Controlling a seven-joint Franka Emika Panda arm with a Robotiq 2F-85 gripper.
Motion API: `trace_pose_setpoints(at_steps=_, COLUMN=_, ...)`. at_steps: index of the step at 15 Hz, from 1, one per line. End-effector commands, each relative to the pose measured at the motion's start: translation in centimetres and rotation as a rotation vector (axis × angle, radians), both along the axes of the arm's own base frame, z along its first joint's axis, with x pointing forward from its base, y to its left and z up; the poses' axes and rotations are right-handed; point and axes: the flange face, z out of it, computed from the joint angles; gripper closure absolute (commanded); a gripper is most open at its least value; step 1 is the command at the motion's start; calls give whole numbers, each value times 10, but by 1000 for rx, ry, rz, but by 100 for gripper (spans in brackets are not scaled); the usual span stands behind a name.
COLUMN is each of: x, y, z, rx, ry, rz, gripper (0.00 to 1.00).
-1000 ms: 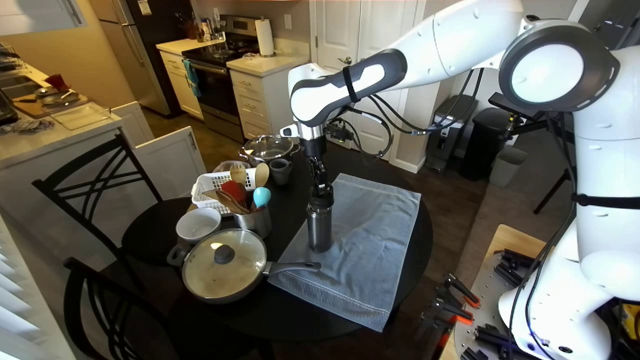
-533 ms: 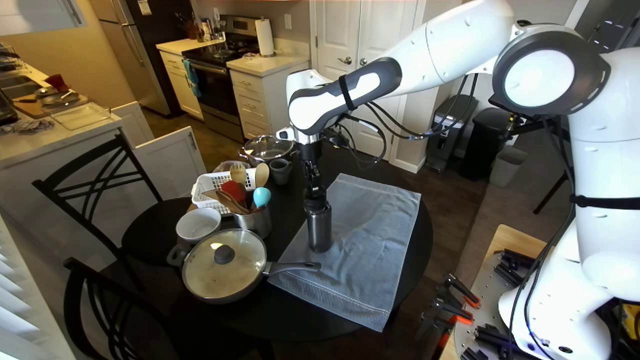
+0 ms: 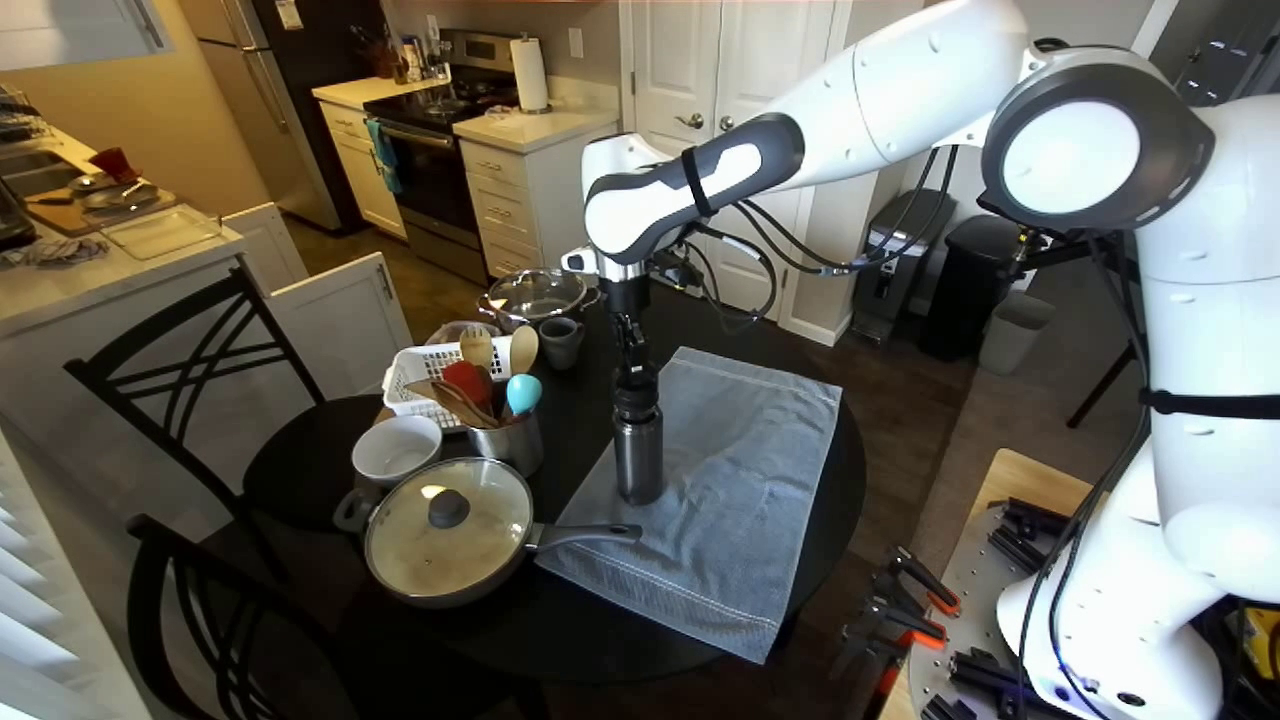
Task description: Place the lid on the flask
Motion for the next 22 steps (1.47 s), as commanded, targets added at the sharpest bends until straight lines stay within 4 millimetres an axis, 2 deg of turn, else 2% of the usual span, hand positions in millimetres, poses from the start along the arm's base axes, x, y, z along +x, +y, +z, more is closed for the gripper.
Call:
trace_pose_setpoints(at_steps=1, x=-3, y=3, z=1, rx=-18, ry=0, rz=11, gripper=91)
trace_pose_setpoints(at_steps=15, x=-12, y=22, z=-11, rx=-62, ry=39, rz=93, gripper=91)
trace_pose_setpoints(at_steps=22, x=-9, y=15, z=-15, rx=-82, ry=36, rz=90, gripper=91)
